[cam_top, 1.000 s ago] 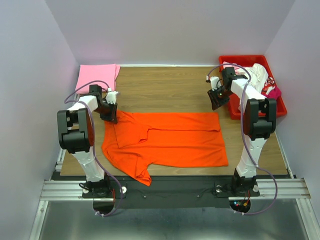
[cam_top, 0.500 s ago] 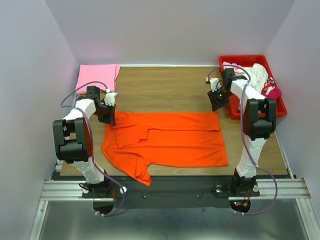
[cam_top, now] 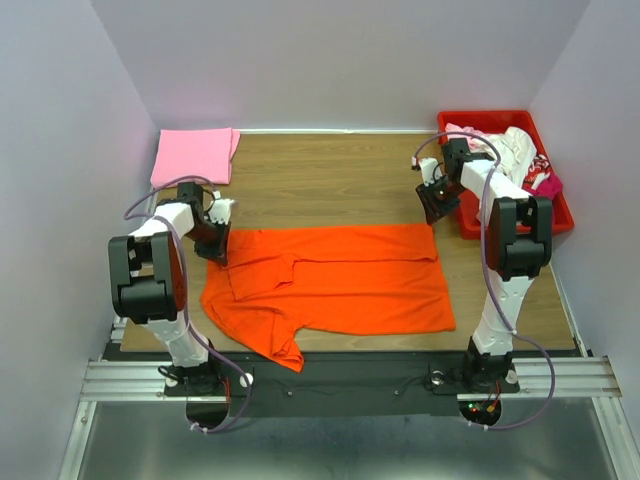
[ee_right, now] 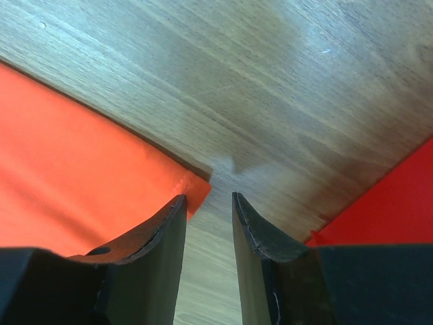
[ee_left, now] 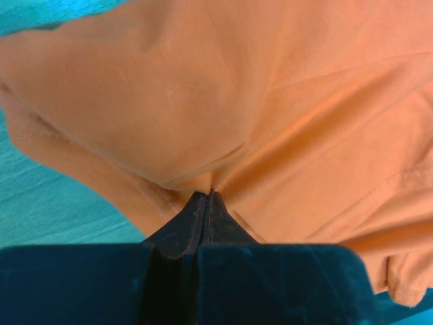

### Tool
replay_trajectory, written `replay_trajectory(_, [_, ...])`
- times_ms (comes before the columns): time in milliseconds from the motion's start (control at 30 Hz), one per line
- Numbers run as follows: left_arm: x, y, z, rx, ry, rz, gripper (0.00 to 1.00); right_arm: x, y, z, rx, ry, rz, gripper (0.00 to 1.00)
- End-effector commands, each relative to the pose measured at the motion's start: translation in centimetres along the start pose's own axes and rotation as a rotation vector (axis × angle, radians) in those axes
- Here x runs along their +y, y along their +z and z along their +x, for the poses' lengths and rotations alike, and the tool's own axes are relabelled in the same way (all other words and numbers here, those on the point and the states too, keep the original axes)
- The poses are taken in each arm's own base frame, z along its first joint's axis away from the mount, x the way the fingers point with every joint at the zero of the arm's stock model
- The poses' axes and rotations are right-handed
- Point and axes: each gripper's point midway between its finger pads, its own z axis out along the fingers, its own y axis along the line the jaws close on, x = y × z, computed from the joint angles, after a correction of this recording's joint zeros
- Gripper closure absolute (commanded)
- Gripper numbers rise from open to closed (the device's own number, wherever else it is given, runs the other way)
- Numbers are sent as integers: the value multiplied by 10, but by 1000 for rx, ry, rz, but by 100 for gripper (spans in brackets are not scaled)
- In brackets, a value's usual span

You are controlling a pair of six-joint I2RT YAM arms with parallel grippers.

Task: Fold and stack the t-shirts
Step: Fold the tshirt

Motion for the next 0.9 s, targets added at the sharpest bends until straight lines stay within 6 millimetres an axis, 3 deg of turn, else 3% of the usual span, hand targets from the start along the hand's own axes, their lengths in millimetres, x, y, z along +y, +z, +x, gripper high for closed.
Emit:
replay_trajectory(0, [5, 3, -1, 14, -1, -3, 85, -1, -4, -5, -17, -29, 19, 61])
replay_trajectory(67, [2, -3, -5, -2, 35, 17, 77, 0, -7, -7, -27, -33, 19, 60])
replay_trajectory(167, [-6, -34, -32, -107, 112, 39, 62, -1, -14, -17, -58, -28, 23, 53])
replay_trajectory(200, [-5, -35, -30, -105, 114, 43, 60, -1, -16, -18, -61, -24, 25, 53])
replay_trajectory(300, [7, -66, -61, -206, 133, 2, 57, 3, -19, -22, -77, -7, 8, 45])
replay_trajectory(400, [22, -74, -75, -234, 116, -20, 56, 6, -21, -22, -79, 9, -3, 44])
replay_trajectory(667, [39, -52, -95, -244, 68, 20, 53, 15, -24, -19, -70, 32, -44, 46])
replay_trajectory(867, [38, -27, -89, -221, 34, 67, 50, 24, -12, -11, -43, 44, -101, 50])
